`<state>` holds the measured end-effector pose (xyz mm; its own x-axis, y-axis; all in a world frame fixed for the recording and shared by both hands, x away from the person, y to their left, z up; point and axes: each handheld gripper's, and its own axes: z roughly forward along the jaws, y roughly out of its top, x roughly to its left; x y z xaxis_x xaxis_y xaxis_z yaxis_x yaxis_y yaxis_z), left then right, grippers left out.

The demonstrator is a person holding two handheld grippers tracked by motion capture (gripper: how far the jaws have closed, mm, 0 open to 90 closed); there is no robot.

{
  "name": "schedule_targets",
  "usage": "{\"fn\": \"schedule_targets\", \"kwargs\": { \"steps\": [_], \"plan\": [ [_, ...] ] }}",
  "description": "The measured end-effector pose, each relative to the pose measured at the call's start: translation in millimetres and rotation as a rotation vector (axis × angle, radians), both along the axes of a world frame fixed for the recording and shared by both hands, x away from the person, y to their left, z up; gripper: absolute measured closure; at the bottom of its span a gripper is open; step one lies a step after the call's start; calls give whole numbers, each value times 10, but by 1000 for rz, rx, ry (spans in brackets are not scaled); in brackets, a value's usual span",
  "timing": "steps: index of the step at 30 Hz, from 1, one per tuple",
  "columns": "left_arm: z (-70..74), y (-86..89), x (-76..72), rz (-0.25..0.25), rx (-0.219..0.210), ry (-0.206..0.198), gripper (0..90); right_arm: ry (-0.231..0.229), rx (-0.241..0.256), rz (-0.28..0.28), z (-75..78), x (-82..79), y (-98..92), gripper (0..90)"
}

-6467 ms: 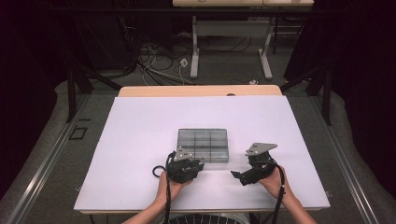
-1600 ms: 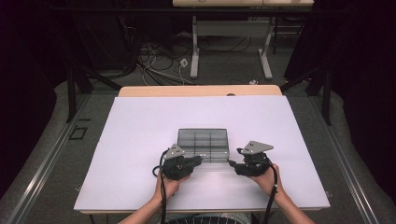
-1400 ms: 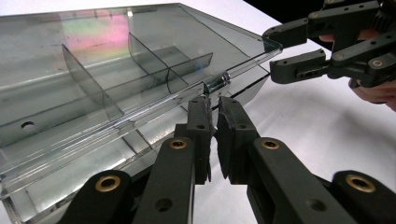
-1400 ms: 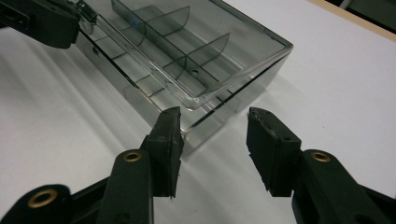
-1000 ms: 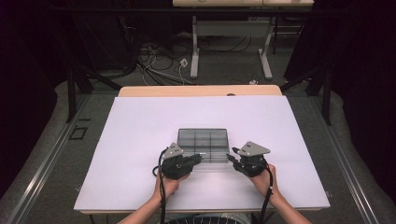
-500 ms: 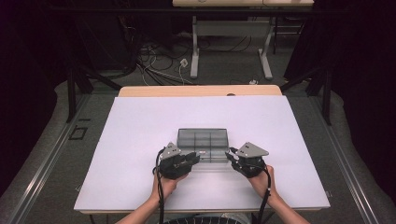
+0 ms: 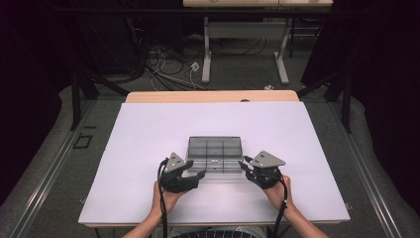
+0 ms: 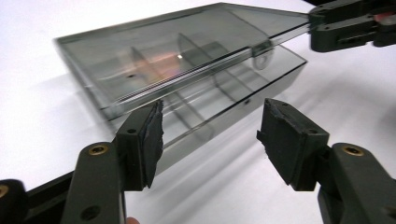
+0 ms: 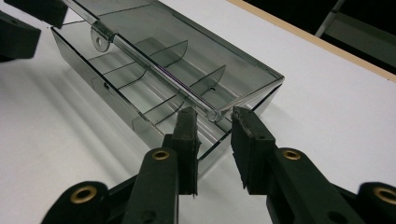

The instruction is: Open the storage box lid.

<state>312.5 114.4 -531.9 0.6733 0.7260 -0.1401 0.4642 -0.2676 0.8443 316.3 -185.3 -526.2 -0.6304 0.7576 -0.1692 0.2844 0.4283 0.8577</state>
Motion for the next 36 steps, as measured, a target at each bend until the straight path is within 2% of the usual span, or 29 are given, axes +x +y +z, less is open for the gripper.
{"fn": "schedule_targets", "kwargs": {
  "steps": [5,9,12,13,15,18,25,36],
  "plan": [
    [16,159,9,48,-11,3,385,0,-2,4,8,0,-3,716],
    [3,170,26,60,27,-3,417,4,6,-2,7,0,2,715],
    [-3,150,28,67,77,-36,482,5,7,-3,9,1,3,715],
    [2,145,26,68,94,-55,542,4,5,-3,8,0,4,715],
    [16,138,21,80,122,-92,602,3,4,-4,10,-1,5,714],
    [27,133,33,90,160,-135,655,1,-1,-4,7,4,6,713],
    [-23,125,79,83,171,-165,701,3,0,-5,4,8,8,714],
    [-17,135,69,99,143,-189,731,-18,5,-9,16,21,11,702]
  ]
}}
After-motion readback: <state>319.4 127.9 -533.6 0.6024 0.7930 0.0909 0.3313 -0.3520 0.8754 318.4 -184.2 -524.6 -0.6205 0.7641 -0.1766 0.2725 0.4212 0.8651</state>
